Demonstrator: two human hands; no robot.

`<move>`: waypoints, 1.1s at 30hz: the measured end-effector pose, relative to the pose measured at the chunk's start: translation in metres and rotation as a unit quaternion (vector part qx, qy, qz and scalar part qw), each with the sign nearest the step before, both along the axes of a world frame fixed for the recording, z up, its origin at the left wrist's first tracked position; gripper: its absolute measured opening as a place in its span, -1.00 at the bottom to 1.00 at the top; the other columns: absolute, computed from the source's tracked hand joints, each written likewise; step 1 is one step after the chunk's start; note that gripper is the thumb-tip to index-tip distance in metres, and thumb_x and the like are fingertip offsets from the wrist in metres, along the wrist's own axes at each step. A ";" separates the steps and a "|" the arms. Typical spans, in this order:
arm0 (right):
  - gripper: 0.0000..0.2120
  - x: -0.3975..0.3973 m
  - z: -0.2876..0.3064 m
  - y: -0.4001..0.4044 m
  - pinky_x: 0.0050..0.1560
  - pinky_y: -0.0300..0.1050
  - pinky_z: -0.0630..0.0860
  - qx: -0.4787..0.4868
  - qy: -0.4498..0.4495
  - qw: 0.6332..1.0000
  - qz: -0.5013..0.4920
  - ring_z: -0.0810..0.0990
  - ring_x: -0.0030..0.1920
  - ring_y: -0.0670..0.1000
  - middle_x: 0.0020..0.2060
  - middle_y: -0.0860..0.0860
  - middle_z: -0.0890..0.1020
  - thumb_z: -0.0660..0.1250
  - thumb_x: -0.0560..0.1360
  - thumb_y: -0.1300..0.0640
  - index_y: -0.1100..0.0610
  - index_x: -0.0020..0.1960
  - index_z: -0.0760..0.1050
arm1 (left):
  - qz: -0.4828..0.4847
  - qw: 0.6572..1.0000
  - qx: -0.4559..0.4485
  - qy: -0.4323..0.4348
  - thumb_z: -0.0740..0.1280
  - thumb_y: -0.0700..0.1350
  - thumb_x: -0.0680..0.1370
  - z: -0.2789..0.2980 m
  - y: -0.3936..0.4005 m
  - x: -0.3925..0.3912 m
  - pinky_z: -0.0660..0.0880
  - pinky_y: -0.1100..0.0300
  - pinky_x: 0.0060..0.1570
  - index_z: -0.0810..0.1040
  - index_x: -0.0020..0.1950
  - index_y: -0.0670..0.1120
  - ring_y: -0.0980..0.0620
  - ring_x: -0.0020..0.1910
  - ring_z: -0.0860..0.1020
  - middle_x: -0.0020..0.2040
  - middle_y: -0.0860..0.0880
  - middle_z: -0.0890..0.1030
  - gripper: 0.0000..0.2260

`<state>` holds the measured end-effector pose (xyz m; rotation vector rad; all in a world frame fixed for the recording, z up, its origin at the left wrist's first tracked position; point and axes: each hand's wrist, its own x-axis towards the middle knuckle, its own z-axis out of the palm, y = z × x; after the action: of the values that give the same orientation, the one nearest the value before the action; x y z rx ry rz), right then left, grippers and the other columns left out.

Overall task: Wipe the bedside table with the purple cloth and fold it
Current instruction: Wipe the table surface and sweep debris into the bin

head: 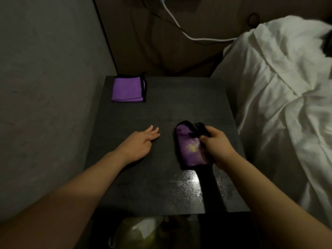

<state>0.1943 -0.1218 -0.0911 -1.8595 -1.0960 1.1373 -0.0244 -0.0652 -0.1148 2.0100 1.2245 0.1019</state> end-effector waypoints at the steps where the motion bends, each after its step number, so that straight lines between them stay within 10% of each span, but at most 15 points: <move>1: -0.70 0.002 -0.002 0.006 -0.43 -0.38 0.36 0.019 -0.072 0.997 0.031 0.53 -0.25 -0.06 -0.31 -0.03 0.58 0.21 0.43 0.45 0.24 0.10 0.53 | 0.000 1.000 -0.002 -0.002 0.04 -0.41 0.49 0.000 0.000 0.000 -0.15 0.45 0.34 0.33 0.39 -0.15 0.13 0.51 0.06 0.49 -0.02 0.22 -0.52; 5: -0.61 0.010 -0.007 0.010 -0.06 -0.36 0.34 0.113 -0.270 0.950 0.112 0.55 0.00 0.11 -0.03 0.18 0.60 0.26 0.26 0.53 0.26 0.01 0.60 | -0.002 1.000 -0.009 -0.008 0.04 -0.41 0.49 -0.001 0.000 -0.002 -0.16 0.51 0.30 0.33 0.39 -0.15 0.14 0.51 0.05 0.49 -0.01 0.22 -0.51; 11: -0.56 0.032 -0.016 -0.004 0.00 -0.64 0.23 0.132 -0.215 0.956 0.152 0.52 -0.01 0.05 -0.08 0.09 0.54 0.15 0.19 0.64 0.25 -0.22 0.66 | -0.006 1.000 -0.003 -0.008 0.06 -0.40 0.49 -0.003 0.001 -0.002 -0.16 0.52 0.30 0.32 0.40 -0.14 0.14 0.51 0.05 0.50 -0.01 0.21 -0.52; 16: -0.63 0.046 0.004 -0.012 0.17 -0.40 0.24 0.012 -0.231 0.933 0.274 0.46 0.11 -0.06 0.03 -0.03 0.54 0.11 0.25 0.10 0.17 -0.23 0.67 | -0.013 1.000 0.002 -0.006 0.06 -0.39 0.49 -0.003 0.001 -0.005 -0.15 0.42 0.36 0.31 0.41 -0.11 0.15 0.51 0.04 0.50 0.02 0.19 -0.51; 20: -0.76 0.032 0.003 -0.011 0.08 -0.09 0.46 0.053 -0.397 0.868 0.294 0.55 0.01 0.07 -0.04 0.05 0.63 0.44 0.30 -0.03 0.15 -0.35 0.58 | -0.012 1.000 -0.001 -0.009 0.08 -0.39 0.48 -0.003 0.001 -0.006 -0.07 0.14 0.52 0.31 0.40 -0.10 0.13 0.51 0.05 0.50 0.01 0.20 -0.50; 24: -0.76 0.018 -0.010 -0.031 -0.09 -0.05 0.53 0.157 -0.460 0.811 0.326 0.59 -0.16 0.15 -0.17 0.10 0.64 0.45 0.31 0.07 0.16 -0.09 0.56 | -0.014 1.000 0.006 -0.006 0.07 -0.38 0.49 -0.002 0.001 -0.004 -0.09 0.25 0.49 0.31 0.40 -0.11 0.13 0.51 0.05 0.50 0.01 0.20 -0.51; 29: -0.36 0.044 -0.033 -0.050 0.27 0.12 0.31 0.134 -0.428 0.795 0.409 0.41 0.29 0.06 0.29 0.07 0.45 0.13 0.39 -0.28 0.08 0.34 0.28 | -0.011 1.000 0.004 -0.011 0.06 -0.38 0.50 -0.001 0.000 -0.003 -0.11 0.28 0.46 0.30 0.41 -0.11 0.14 0.51 0.04 0.50 0.00 0.19 -0.51; 33: -0.59 0.052 -0.032 -0.042 0.18 -0.19 0.33 0.192 -0.382 0.821 0.380 0.43 0.19 0.00 0.18 0.11 0.56 0.18 0.43 0.00 0.11 0.24 0.43 | -0.009 1.000 0.005 -0.011 0.07 -0.38 0.49 -0.004 0.000 -0.005 -0.11 0.22 0.50 0.31 0.40 -0.11 0.12 0.51 0.04 0.50 0.00 0.20 -0.51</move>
<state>0.2467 -0.1634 -0.1233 -1.5697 -2.4744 0.4025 -0.0294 -0.0655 -0.1189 2.0217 1.1946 0.1214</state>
